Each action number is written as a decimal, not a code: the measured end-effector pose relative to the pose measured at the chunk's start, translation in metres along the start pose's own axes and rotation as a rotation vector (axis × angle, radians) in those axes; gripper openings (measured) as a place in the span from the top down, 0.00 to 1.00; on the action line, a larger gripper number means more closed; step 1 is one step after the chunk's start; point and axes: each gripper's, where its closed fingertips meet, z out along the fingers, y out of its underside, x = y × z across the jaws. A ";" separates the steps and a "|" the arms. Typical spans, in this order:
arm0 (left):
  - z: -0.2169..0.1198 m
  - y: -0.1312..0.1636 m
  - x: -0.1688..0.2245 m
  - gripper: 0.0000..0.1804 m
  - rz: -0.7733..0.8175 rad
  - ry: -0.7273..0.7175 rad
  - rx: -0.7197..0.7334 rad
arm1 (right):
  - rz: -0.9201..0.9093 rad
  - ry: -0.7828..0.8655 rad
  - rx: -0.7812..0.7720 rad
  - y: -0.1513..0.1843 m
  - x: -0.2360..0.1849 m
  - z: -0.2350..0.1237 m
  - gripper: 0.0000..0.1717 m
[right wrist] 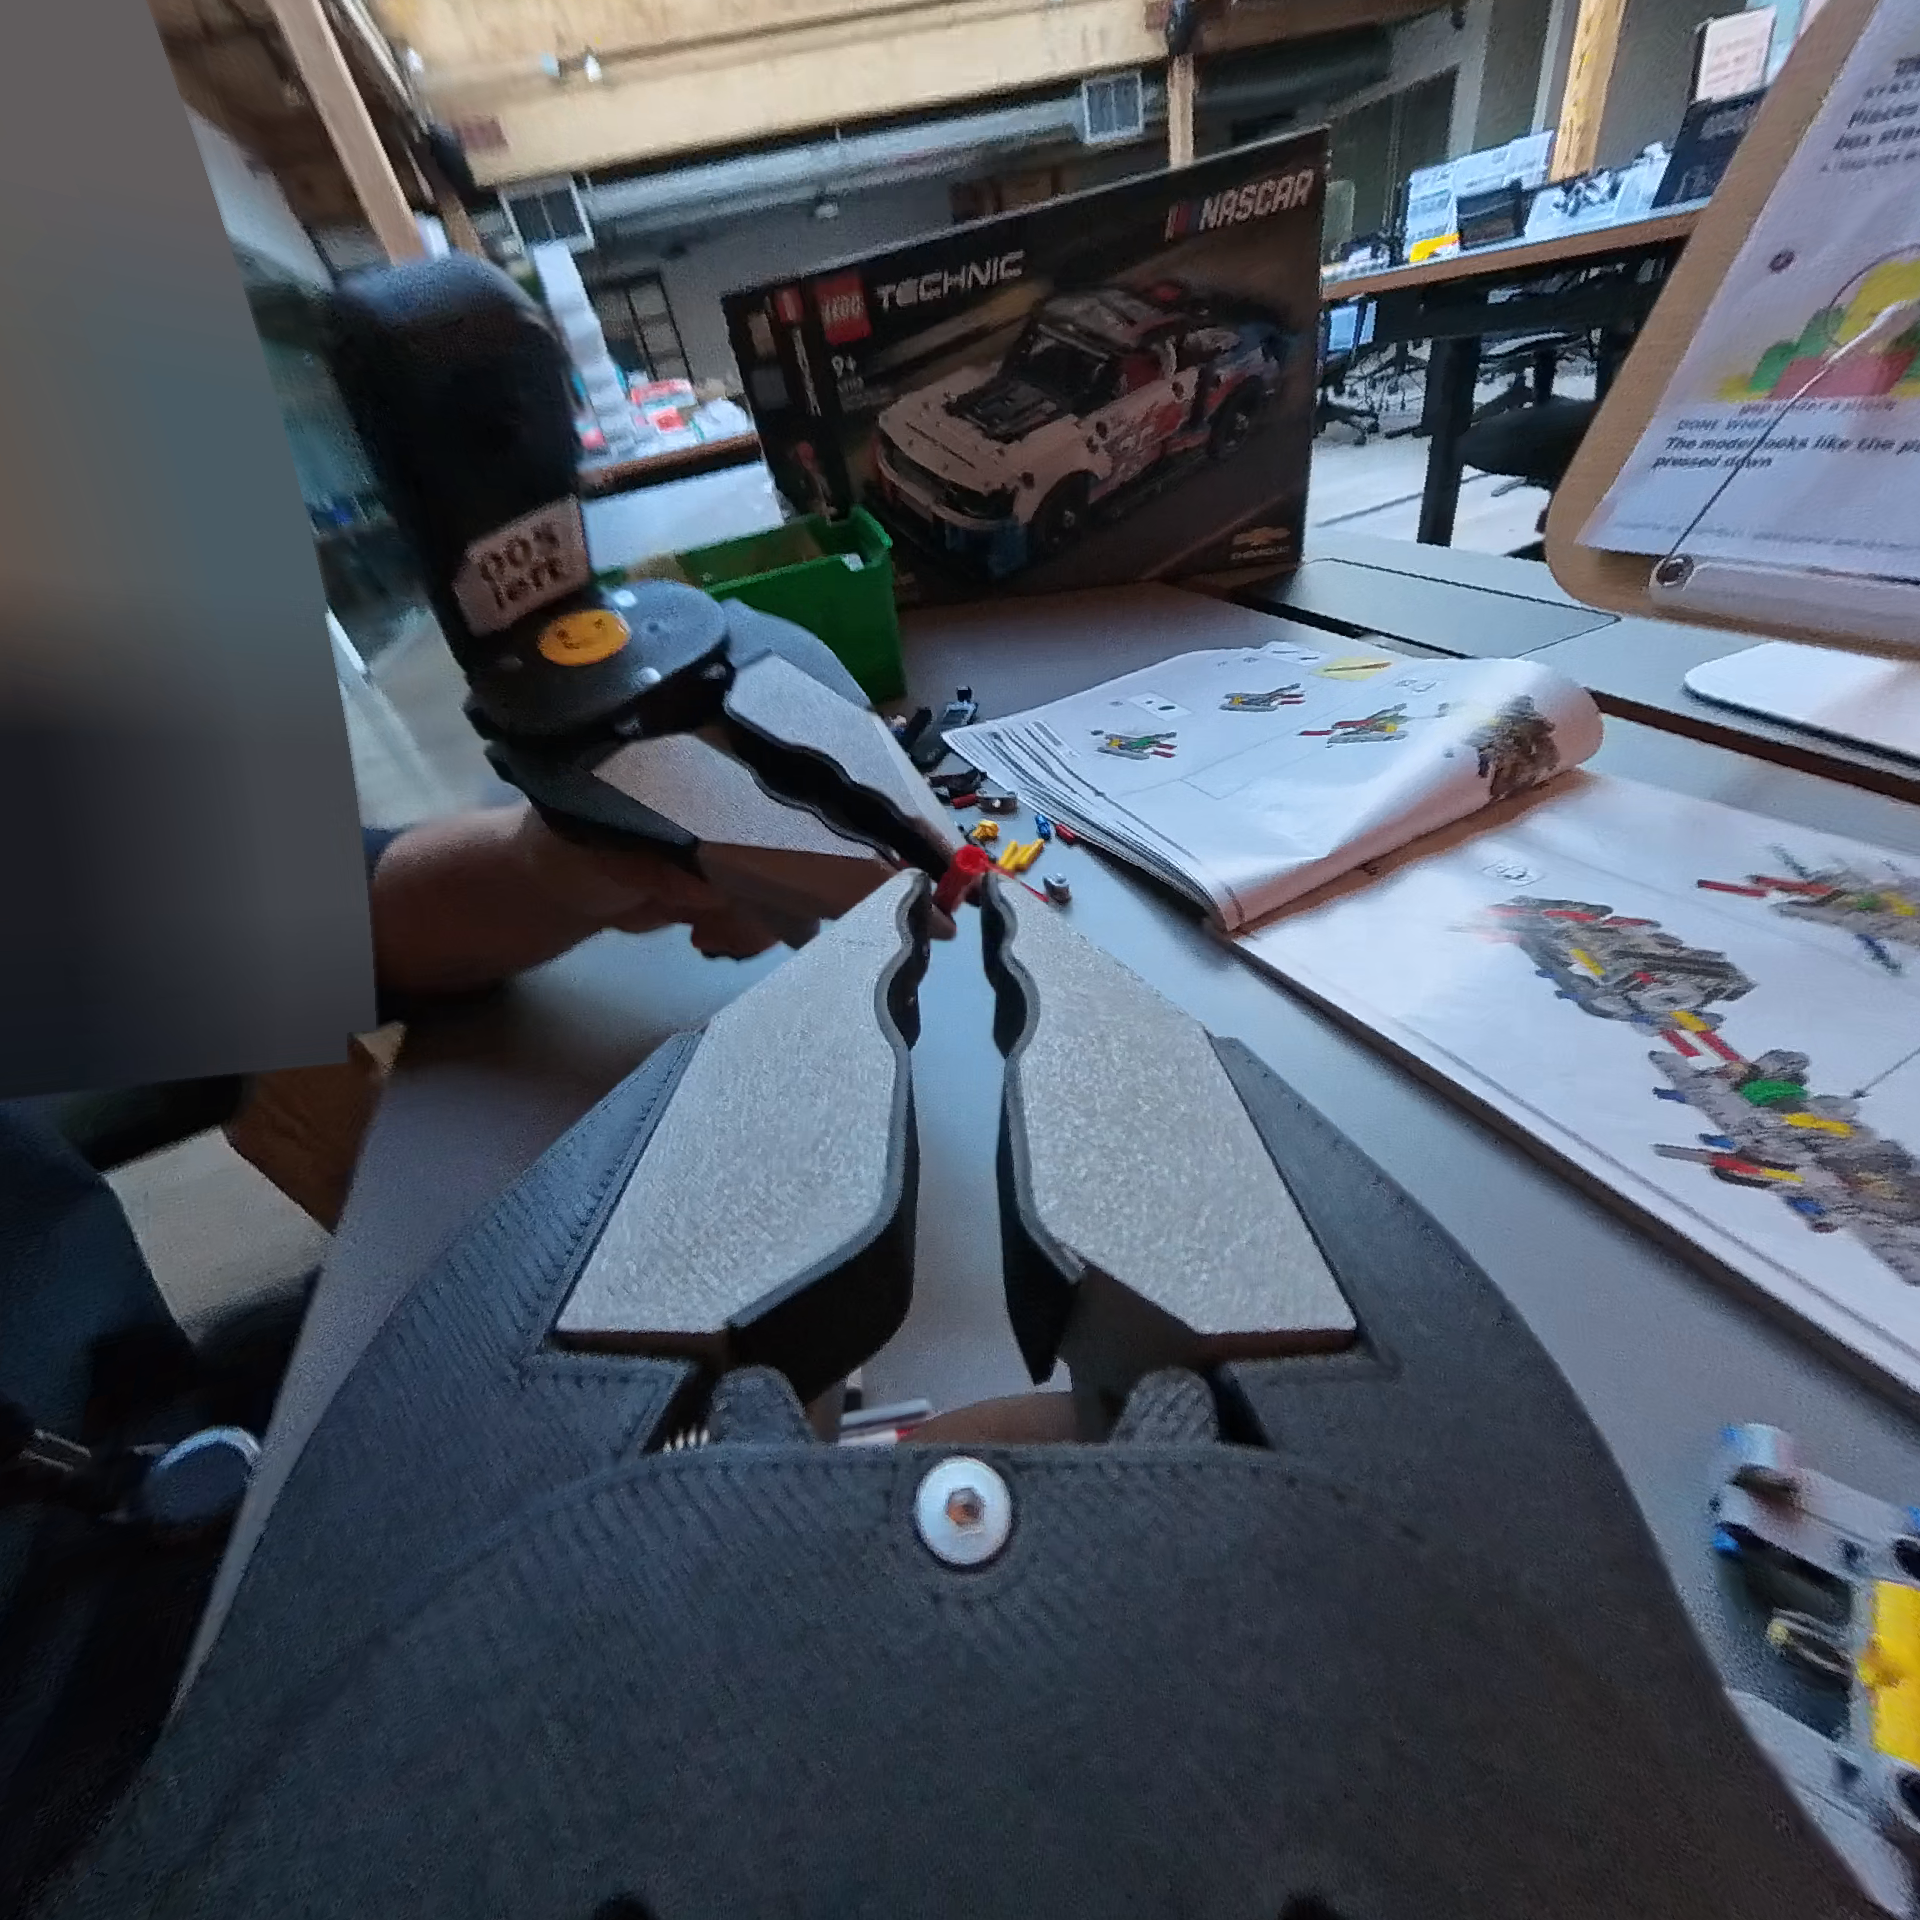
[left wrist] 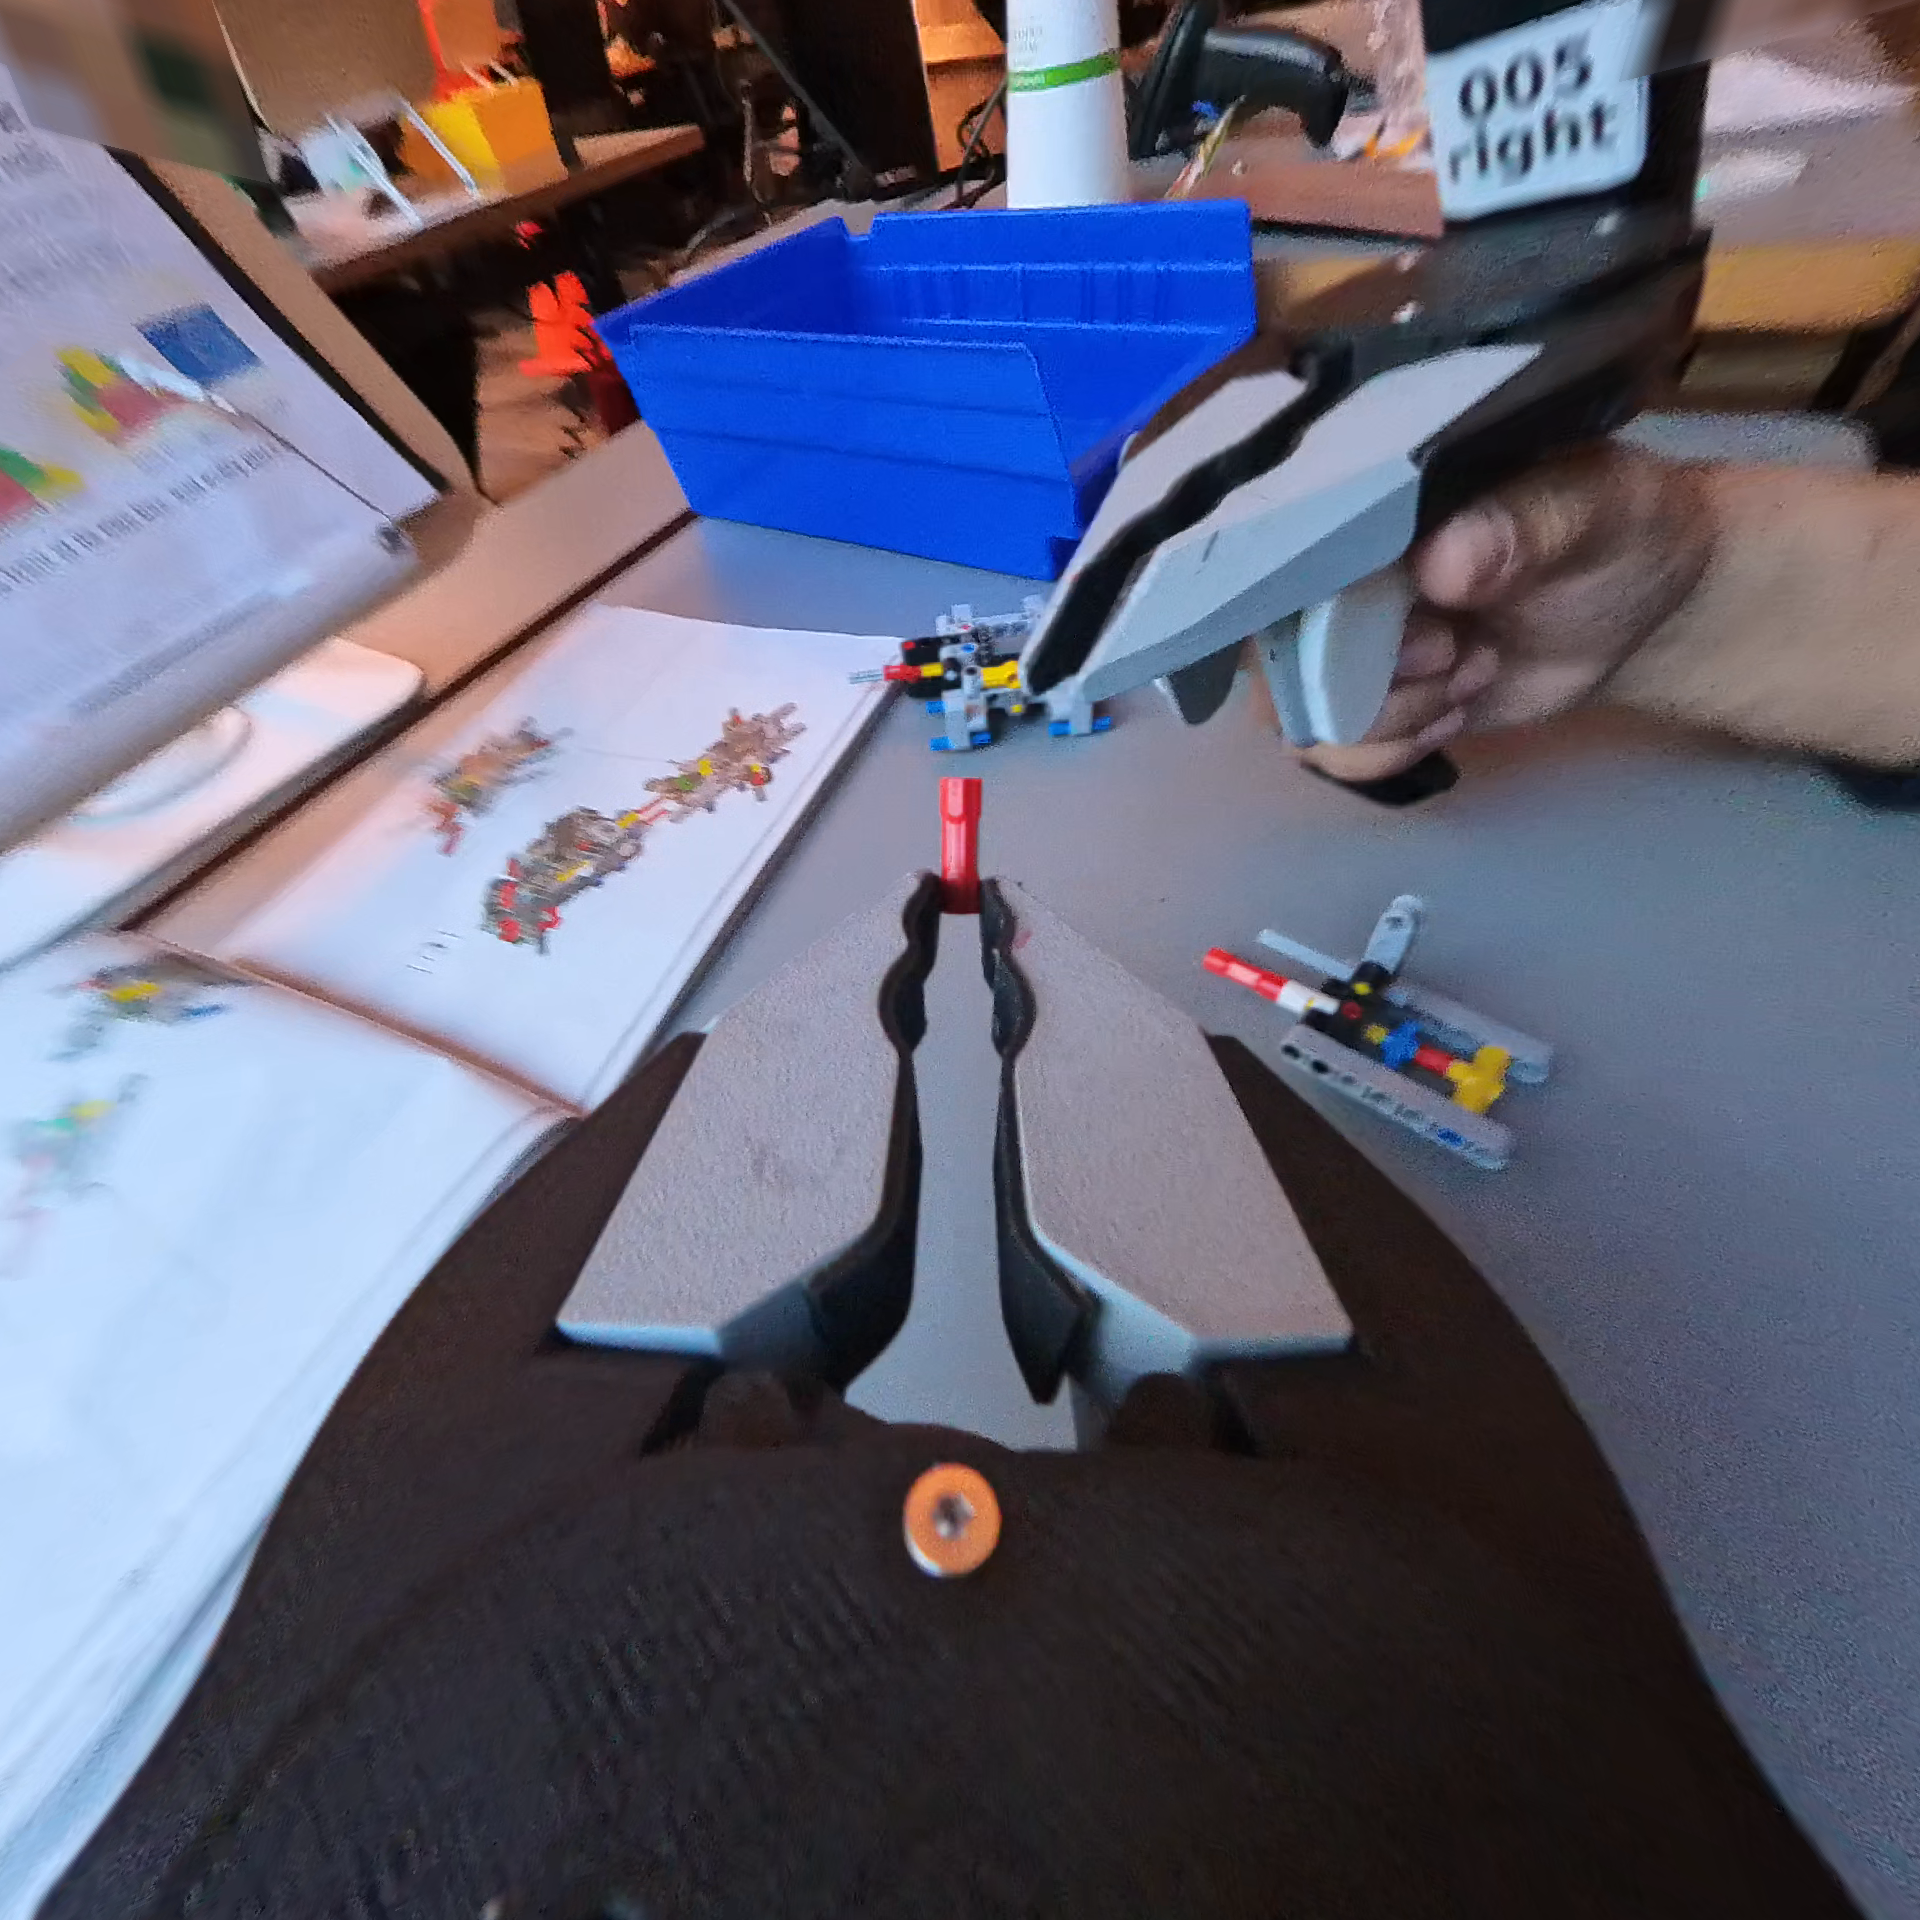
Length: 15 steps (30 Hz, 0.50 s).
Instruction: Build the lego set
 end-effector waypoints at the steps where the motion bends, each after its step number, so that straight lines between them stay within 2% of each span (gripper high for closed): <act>1: -0.001 -0.001 0.000 0.98 0.044 -0.019 0.000 | -0.029 0.000 -0.019 0.001 0.000 0.000 0.96; 7: 0.000 0.007 0.008 0.98 0.245 -0.032 -0.042 | -0.197 -0.033 -0.133 0.016 -0.009 0.003 0.95; 13: 0.001 0.007 0.023 0.98 0.265 0.042 -0.026 | -0.355 0.001 -0.168 0.021 -0.012 0.008 0.95; 15: 0.003 0.009 0.024 0.98 0.262 0.045 -0.036 | -0.387 -0.002 -0.186 0.022 -0.013 0.007 0.97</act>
